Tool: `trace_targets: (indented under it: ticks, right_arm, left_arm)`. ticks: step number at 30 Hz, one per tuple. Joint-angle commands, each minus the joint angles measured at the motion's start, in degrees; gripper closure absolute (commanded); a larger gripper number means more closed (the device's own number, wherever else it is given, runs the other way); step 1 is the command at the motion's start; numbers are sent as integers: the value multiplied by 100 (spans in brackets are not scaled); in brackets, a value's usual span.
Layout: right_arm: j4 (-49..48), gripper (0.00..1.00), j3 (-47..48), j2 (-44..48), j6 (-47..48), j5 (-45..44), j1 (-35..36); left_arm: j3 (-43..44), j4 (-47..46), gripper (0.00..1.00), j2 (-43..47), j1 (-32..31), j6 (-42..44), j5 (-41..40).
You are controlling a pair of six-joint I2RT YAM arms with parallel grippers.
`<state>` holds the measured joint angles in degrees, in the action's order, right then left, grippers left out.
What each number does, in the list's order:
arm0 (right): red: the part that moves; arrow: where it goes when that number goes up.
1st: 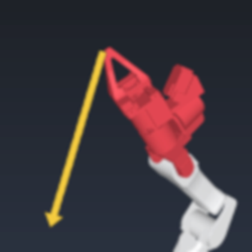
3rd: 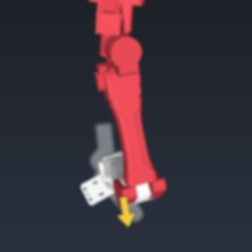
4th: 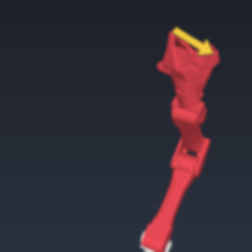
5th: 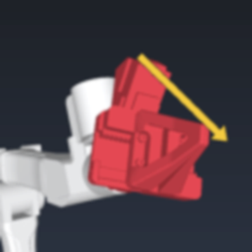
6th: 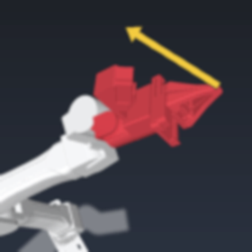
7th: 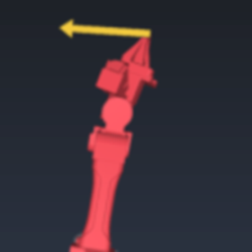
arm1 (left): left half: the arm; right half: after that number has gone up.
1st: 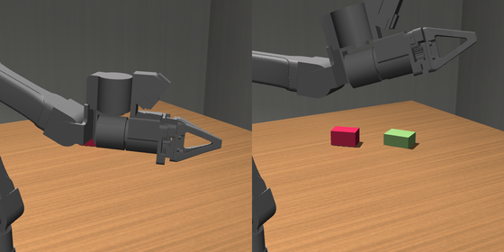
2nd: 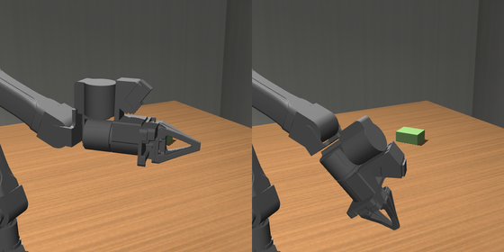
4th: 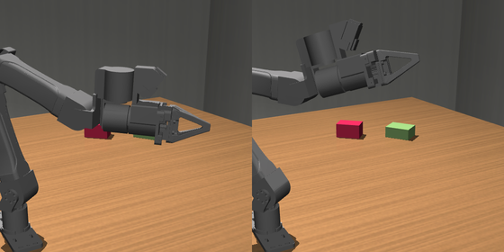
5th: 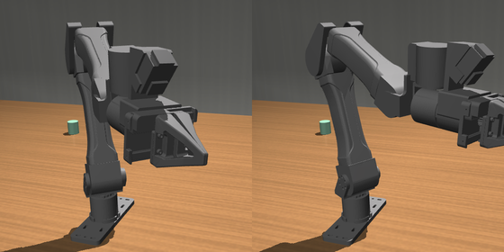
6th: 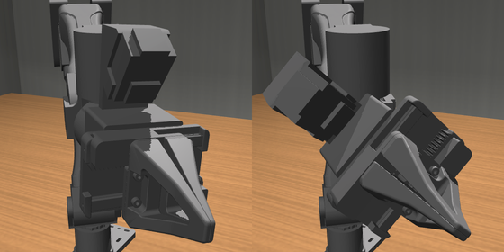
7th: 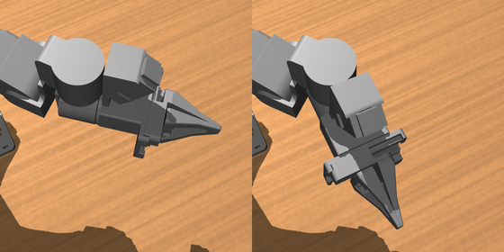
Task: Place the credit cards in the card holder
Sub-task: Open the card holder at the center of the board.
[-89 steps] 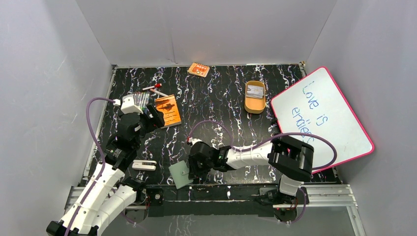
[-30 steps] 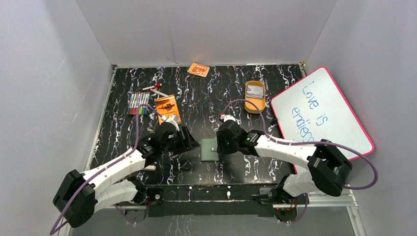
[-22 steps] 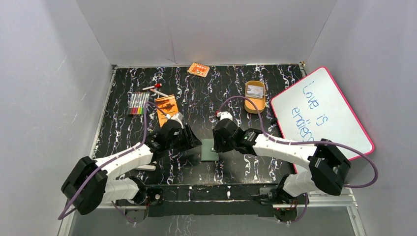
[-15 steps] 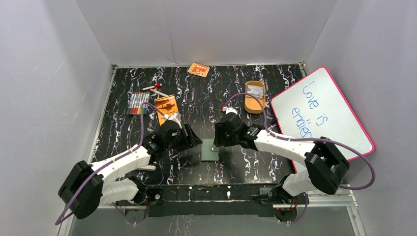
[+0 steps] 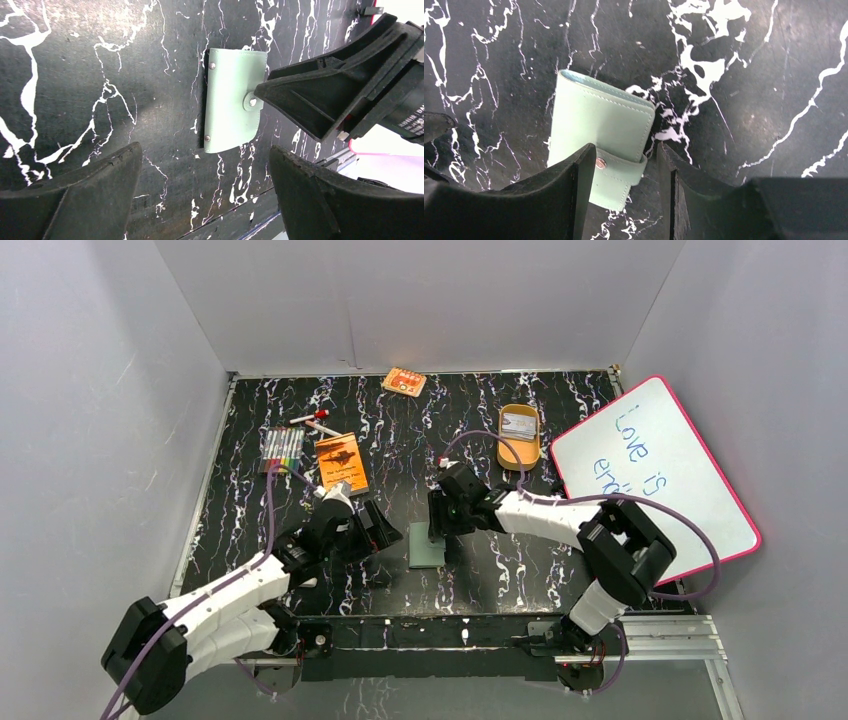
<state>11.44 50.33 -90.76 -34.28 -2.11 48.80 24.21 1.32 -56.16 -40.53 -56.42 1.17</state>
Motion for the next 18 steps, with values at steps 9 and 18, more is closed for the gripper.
trace_targets:
  ticks: [9,18]
  right_arm:
    - [-240,51,678,-557,657,431,-27]
    - [-272,51,1023,-723,913,876,-12]
  left_arm:
    - [63,229,11,532,-16,6,-581]
    - [-153,-104,19,527,-14,-57,-416]
